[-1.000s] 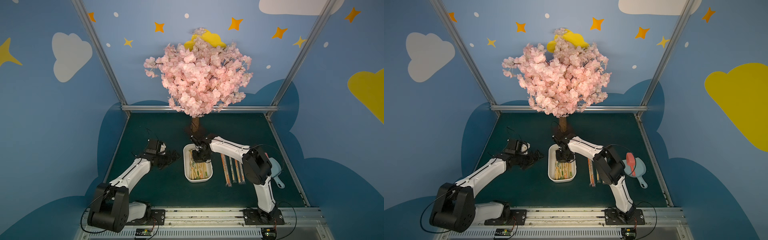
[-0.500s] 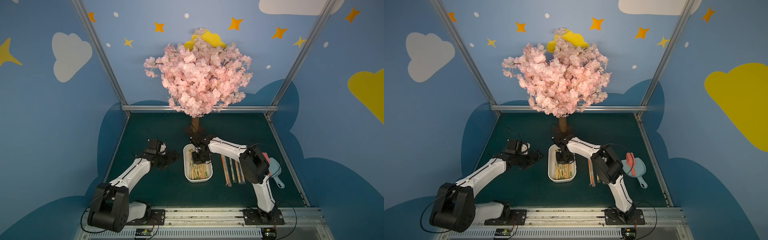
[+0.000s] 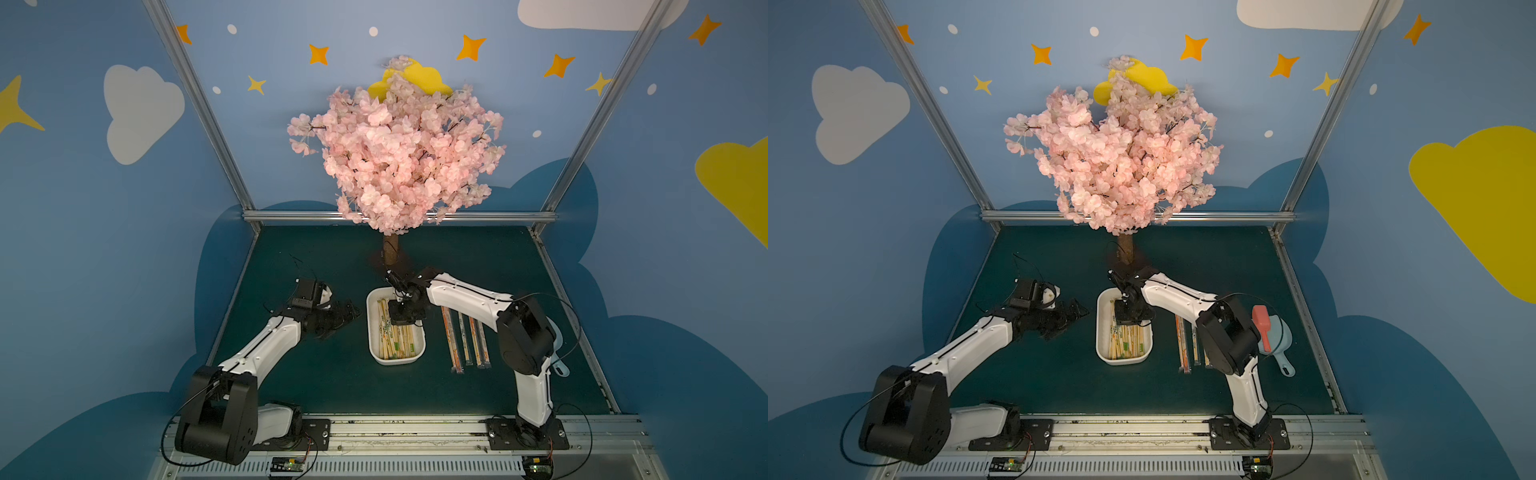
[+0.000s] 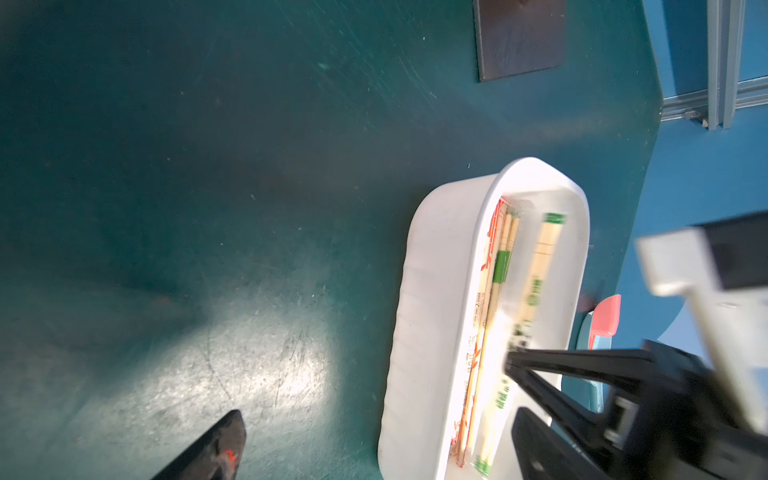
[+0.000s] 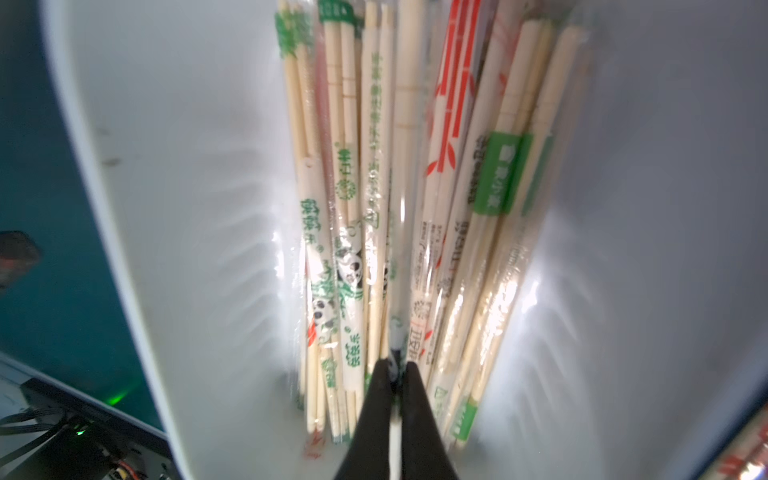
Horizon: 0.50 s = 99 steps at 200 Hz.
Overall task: Take the paired disposable chopsticks out of the storage box
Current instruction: Pick up the paired disposable chopsticks from the storage box.
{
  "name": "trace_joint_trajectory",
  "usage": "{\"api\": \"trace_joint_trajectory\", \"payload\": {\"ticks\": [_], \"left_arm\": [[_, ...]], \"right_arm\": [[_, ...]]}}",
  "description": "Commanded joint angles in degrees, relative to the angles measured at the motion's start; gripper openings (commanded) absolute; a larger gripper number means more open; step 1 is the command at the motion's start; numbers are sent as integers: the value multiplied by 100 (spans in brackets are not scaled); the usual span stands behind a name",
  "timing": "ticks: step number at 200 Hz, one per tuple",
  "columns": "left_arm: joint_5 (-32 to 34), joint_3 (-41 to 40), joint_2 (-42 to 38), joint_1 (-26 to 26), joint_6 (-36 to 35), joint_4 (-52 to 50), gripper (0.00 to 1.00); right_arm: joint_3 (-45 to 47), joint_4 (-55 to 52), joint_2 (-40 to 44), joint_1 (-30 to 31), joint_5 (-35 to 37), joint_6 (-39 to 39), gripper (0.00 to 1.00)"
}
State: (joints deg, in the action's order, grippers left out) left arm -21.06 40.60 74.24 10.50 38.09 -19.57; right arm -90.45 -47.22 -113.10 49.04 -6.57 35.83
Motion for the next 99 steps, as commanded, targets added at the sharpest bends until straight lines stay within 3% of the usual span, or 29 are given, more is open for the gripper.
{"api": "trace_joint_trajectory", "payload": {"ticks": [1,99], "left_arm": [[-42,130,-5,3,-60,-123,100],[573,519,-92,575,281,-470,100]], "right_arm": [[118,-60,466,-91,7,64,0],[1347,-13,1771,-777,261,-329,0]]}}
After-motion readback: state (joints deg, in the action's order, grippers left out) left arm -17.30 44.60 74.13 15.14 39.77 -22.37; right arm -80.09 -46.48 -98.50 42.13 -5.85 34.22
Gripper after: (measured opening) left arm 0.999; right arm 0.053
